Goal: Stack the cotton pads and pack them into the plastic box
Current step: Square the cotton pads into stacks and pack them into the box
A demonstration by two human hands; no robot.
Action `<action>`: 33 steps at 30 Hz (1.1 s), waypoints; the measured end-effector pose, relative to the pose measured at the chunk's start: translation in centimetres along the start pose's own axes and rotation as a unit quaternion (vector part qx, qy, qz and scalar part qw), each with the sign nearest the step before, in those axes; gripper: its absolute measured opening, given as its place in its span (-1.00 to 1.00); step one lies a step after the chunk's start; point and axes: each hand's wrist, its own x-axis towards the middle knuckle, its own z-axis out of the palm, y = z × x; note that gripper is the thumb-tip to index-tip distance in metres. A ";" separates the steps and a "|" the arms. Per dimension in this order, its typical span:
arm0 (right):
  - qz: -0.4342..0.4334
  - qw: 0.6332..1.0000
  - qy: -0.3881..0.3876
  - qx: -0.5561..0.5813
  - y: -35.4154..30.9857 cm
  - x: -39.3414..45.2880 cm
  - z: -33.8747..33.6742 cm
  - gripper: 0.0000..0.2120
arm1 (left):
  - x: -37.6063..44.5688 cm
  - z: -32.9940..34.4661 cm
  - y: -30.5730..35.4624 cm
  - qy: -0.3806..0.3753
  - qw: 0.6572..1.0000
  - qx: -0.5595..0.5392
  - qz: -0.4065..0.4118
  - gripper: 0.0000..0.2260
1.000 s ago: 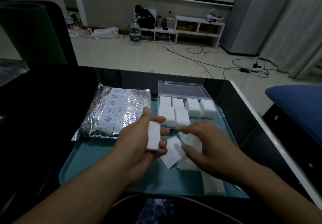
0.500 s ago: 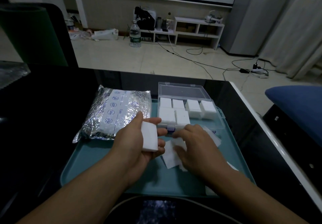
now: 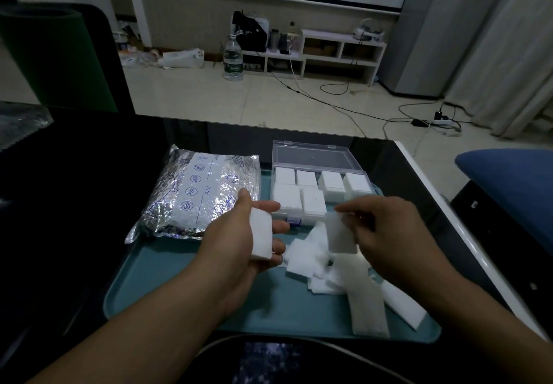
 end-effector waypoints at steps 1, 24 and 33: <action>0.025 0.995 0.009 0.097 -0.1 -0.1 -0.2 -0.81 | 0.0 0.0 0.0 0.000 1.000 0.001 0.002 -0.56; -0.146 0.963 -0.136 0.178 -3.0 -2.6 2.3 -0.14 | -0.1 0.4 -1.0 -0.130 0.990 -0.009 -0.059 -0.46; -0.150 0.967 -0.125 0.162 -3.1 -2.5 1.7 -0.13 | 0.3 -0.1 -1.2 -0.163 0.982 -0.042 -0.085 -0.59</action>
